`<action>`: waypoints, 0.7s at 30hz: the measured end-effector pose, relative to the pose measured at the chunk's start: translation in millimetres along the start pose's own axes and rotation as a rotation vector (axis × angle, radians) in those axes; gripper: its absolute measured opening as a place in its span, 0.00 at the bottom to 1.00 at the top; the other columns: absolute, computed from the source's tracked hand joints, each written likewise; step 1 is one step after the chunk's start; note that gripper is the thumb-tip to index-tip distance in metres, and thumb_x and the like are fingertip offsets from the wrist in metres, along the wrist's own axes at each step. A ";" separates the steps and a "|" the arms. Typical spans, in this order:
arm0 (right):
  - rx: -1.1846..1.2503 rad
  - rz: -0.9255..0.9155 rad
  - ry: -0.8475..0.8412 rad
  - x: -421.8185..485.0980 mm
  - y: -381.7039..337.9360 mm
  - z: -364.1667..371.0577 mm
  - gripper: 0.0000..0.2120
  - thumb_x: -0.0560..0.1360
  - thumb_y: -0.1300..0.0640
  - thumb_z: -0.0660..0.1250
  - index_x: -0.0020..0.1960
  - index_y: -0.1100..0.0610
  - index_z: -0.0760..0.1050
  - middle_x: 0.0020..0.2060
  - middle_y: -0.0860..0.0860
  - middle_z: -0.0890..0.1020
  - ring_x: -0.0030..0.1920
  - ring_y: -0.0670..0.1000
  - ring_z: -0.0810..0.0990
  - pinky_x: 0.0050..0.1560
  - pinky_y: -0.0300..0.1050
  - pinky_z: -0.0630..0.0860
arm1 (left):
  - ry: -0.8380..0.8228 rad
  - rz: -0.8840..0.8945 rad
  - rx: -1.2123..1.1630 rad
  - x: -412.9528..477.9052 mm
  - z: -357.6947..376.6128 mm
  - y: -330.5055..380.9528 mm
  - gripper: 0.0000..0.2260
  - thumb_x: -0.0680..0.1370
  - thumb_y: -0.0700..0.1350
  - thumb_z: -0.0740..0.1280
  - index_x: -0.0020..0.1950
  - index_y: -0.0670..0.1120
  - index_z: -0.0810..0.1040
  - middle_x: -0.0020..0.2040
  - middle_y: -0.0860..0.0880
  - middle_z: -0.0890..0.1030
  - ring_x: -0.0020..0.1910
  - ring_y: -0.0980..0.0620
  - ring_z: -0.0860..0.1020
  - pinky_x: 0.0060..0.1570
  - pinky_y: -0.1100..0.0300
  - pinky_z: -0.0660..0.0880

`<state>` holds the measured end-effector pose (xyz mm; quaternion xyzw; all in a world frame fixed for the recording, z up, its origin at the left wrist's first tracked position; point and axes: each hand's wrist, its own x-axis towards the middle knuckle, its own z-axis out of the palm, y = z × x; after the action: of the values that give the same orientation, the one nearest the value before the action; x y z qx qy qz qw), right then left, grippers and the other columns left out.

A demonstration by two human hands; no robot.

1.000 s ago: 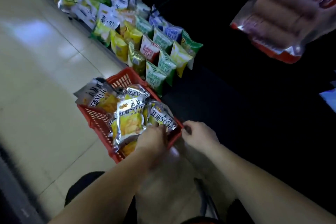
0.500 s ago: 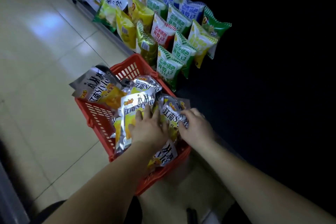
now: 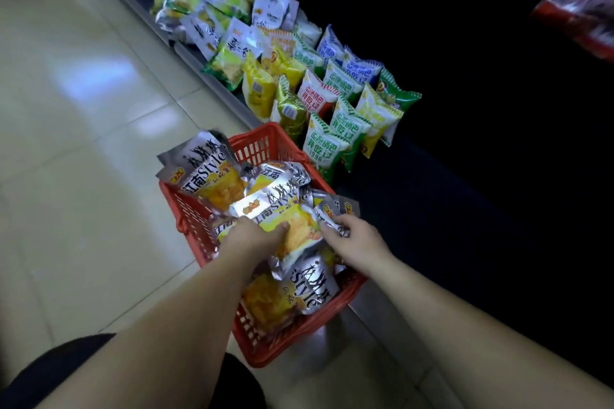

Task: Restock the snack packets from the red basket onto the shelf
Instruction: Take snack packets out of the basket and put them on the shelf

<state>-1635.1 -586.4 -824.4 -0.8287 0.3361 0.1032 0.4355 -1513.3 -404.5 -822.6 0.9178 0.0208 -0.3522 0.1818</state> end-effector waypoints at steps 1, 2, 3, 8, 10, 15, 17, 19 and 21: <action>0.053 -0.015 -0.003 0.6 -2.0 4.0 0.26 0.76 0.37 0.69 0.70 0.47 0.76 0.68 0.48 0.79 0.67 0.51 0.78 0.63 0.45 0.74 | -0.006 0.001 -0.017 0.1 5.3 -1.2 0.52 0.62 0.81 0.63 0.73 0.44 0.69 0.58 0.43 0.81 0.57 0.40 0.80 0.56 0.45 0.81; 0.114 -0.035 -0.016 1.4 -5.0 8.0 0.27 0.76 0.36 0.70 0.72 0.46 0.75 0.70 0.47 0.78 0.68 0.51 0.77 0.65 0.45 0.73 | -0.013 0.016 0.011 0.4 11.3 0.4 0.53 0.61 0.82 0.61 0.76 0.49 0.67 0.64 0.42 0.78 0.64 0.37 0.77 0.61 0.42 0.78; 0.171 -0.059 -0.037 4.5 -5.8 13.4 0.29 0.75 0.36 0.70 0.73 0.44 0.73 0.71 0.46 0.76 0.70 0.50 0.76 0.68 0.46 0.72 | -0.028 0.033 0.059 -2.9 15.1 4.3 0.52 0.61 0.83 0.60 0.78 0.54 0.65 0.71 0.40 0.73 0.71 0.35 0.70 0.67 0.40 0.73; 0.252 0.005 -0.065 6.5 16.6 36.9 0.19 0.77 0.43 0.72 0.66 0.44 0.75 0.63 0.47 0.80 0.56 0.52 0.84 0.55 0.49 0.81 | 0.028 0.226 0.033 -2.1 21.0 7.2 0.38 0.70 0.75 0.65 0.77 0.61 0.67 0.74 0.44 0.73 0.70 0.41 0.73 0.66 0.46 0.75; 0.253 -0.013 -0.034 4.0 32.5 41.5 0.18 0.74 0.43 0.75 0.59 0.44 0.74 0.56 0.44 0.80 0.53 0.50 0.83 0.47 0.45 0.80 | 0.164 0.171 -0.097 11.5 17.8 -0.2 0.41 0.72 0.70 0.70 0.79 0.52 0.64 0.75 0.44 0.72 0.69 0.42 0.75 0.66 0.46 0.75; 0.295 -0.019 -0.025 7.8 30.1 53.8 0.43 0.70 0.37 0.76 0.79 0.39 0.61 0.75 0.42 0.68 0.75 0.47 0.68 0.70 0.48 0.70 | -0.007 -0.089 -0.254 38.3 23.1 -12.4 0.64 0.54 0.73 0.79 0.81 0.54 0.52 0.78 0.41 0.67 0.73 0.36 0.71 0.69 0.37 0.72; 0.251 -0.019 -0.086 8.5 25.0 57.3 0.42 0.72 0.36 0.74 0.80 0.36 0.57 0.78 0.42 0.64 0.77 0.49 0.65 0.70 0.47 0.68 | -0.023 -0.070 -0.380 62.5 36.2 -25.3 0.62 0.48 0.70 0.82 0.77 0.55 0.59 0.71 0.45 0.76 0.65 0.39 0.79 0.63 0.40 0.77; 0.308 0.006 -0.143 8.8 23.0 54.9 0.38 0.74 0.39 0.72 0.79 0.37 0.59 0.79 0.42 0.64 0.77 0.48 0.64 0.67 0.44 0.67 | 0.038 -0.011 -0.470 75.0 40.7 -30.9 0.62 0.40 0.71 0.82 0.71 0.56 0.66 0.64 0.47 0.81 0.57 0.43 0.83 0.56 0.42 0.82; 0.378 0.018 -0.174 8.2 17.3 46.2 0.34 0.76 0.44 0.72 0.79 0.39 0.63 0.78 0.43 0.65 0.76 0.47 0.65 0.65 0.43 0.67 | 0.064 0.023 -0.549 54.7 29.5 -18.1 0.57 0.43 0.65 0.85 0.68 0.54 0.68 0.59 0.47 0.83 0.50 0.44 0.85 0.47 0.45 0.85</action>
<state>-1634.5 -560.5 -867.2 -0.7170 0.3181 0.1136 0.6098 -1494.1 -402.8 -884.3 0.8450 0.1108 -0.3021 0.4270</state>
